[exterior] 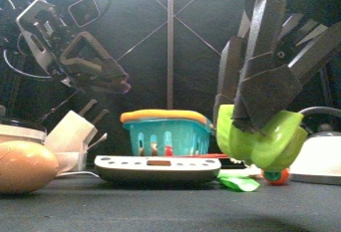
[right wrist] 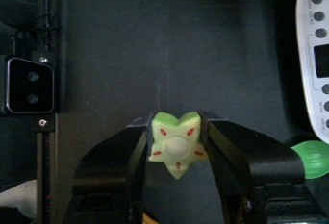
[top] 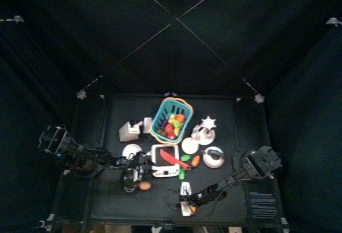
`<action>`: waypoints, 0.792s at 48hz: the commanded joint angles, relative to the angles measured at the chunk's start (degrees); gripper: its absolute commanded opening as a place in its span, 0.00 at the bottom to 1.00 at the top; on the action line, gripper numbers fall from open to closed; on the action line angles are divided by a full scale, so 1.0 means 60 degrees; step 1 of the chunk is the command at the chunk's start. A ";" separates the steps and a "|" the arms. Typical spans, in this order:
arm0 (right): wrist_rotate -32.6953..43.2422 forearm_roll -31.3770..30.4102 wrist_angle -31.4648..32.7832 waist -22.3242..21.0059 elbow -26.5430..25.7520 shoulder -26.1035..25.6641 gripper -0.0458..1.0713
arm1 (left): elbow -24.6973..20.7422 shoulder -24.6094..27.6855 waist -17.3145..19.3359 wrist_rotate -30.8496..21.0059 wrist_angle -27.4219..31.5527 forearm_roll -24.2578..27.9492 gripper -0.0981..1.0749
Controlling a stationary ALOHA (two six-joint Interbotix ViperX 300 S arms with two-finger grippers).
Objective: Grab starfruit bottom
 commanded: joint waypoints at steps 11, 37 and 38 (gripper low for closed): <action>0.0015 -0.0088 0.0015 -0.0015 -0.0132 -0.0410 0.70 | -0.0088 -0.0029 -0.0015 -0.0015 -0.0044 0.0000 0.70; 0.0000 -0.0601 0.0088 -0.0234 -0.0117 -0.0776 0.70 | -0.0103 -0.0029 -0.0073 -0.0029 -0.0044 -0.0088 0.70; 0.0000 -0.0645 0.0161 -0.0264 -0.0103 -0.0850 0.70 | -0.0103 -0.0029 -0.0073 -0.0029 -0.0044 -0.0088 0.70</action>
